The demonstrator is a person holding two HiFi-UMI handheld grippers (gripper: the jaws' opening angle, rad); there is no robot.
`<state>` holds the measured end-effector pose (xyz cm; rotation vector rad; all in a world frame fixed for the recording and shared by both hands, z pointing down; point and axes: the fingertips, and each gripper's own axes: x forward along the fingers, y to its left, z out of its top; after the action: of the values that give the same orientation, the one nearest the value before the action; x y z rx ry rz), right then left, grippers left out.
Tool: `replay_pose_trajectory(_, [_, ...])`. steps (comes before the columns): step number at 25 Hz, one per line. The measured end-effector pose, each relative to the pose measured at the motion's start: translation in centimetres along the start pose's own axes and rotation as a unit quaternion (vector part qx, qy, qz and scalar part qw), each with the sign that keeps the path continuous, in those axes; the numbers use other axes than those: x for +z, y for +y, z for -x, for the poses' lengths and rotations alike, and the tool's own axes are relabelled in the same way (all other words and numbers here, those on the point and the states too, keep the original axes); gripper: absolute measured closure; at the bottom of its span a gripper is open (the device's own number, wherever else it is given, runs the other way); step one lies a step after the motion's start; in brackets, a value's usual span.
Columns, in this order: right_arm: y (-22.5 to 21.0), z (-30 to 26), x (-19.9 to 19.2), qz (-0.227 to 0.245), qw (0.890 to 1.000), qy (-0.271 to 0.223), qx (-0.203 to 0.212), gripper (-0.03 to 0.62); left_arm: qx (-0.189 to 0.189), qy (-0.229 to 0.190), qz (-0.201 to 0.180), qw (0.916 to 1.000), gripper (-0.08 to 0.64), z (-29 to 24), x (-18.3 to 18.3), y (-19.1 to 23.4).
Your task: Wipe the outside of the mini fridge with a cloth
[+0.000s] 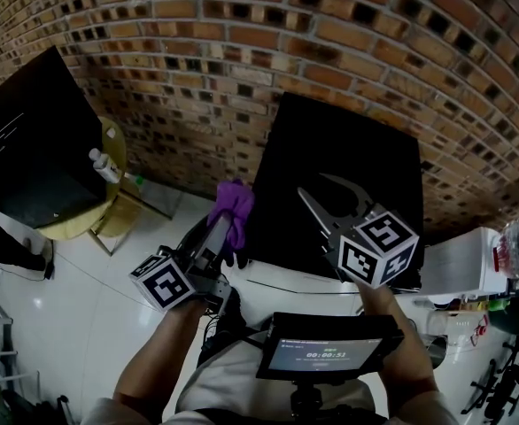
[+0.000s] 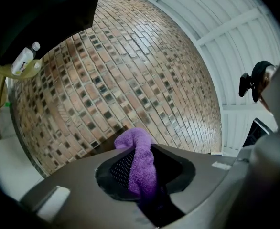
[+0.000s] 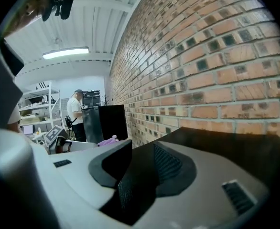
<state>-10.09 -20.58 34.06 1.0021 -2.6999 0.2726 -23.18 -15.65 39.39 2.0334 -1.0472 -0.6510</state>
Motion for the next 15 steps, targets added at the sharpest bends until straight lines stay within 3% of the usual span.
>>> replay_pose_trajectory(10, [0.0, 0.1, 0.1, 0.002, 1.000, -0.005, 0.000, 0.454, 0.006, 0.001, 0.027, 0.9996, 0.477, 0.5, -1.9, 2.6])
replay_pose_trajectory(15, [0.1, 0.1, 0.2, 0.002, 1.000, -0.007, -0.002, 0.454, 0.044, 0.029, 0.023, 0.9984, 0.479, 1.3, -3.9, 5.2])
